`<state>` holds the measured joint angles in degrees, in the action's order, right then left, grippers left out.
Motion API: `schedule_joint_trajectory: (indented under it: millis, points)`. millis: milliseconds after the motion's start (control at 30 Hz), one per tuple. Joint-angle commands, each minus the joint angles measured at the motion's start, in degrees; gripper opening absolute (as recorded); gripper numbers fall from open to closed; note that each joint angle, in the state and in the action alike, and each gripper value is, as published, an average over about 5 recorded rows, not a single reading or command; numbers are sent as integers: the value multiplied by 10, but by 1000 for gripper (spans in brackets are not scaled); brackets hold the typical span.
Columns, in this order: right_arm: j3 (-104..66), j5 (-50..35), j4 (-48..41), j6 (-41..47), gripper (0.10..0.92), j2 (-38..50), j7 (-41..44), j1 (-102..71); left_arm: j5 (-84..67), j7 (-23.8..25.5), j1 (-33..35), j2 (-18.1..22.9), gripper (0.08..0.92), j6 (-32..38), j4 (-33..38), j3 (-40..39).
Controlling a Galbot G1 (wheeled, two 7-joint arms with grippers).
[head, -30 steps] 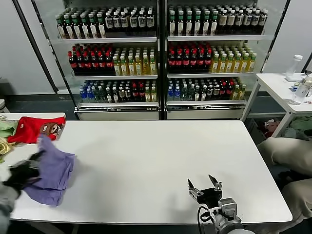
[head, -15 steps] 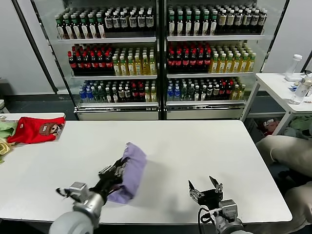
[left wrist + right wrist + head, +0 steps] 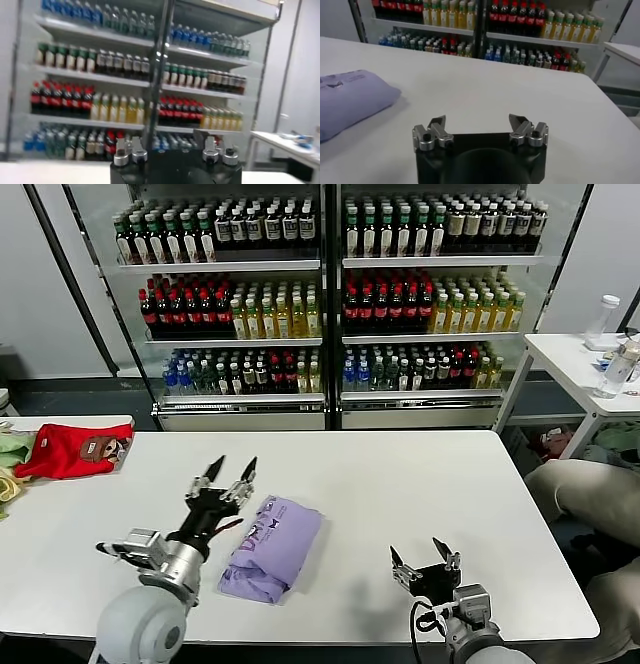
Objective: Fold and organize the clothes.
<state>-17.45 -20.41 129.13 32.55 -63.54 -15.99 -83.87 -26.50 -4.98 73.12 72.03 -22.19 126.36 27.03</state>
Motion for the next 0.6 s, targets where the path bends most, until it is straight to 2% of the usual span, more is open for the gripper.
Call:
schedule_joint_trajectory:
  millis: [33, 200, 600]
  points:
    - [15, -2, -10, 0, 823, -3, 1, 23, 25, -3, 47, -27, 747, 36, -23, 44]
    - [10, -2, -2, 0, 823, 0, 2, 17, 23, 8, 54, -8, 818, 23, -41, 14]
    - [42, -20, -20, 5, 823, 1, 0, 89, 28, 21, 53, -10, 823, 23, -55, 30]
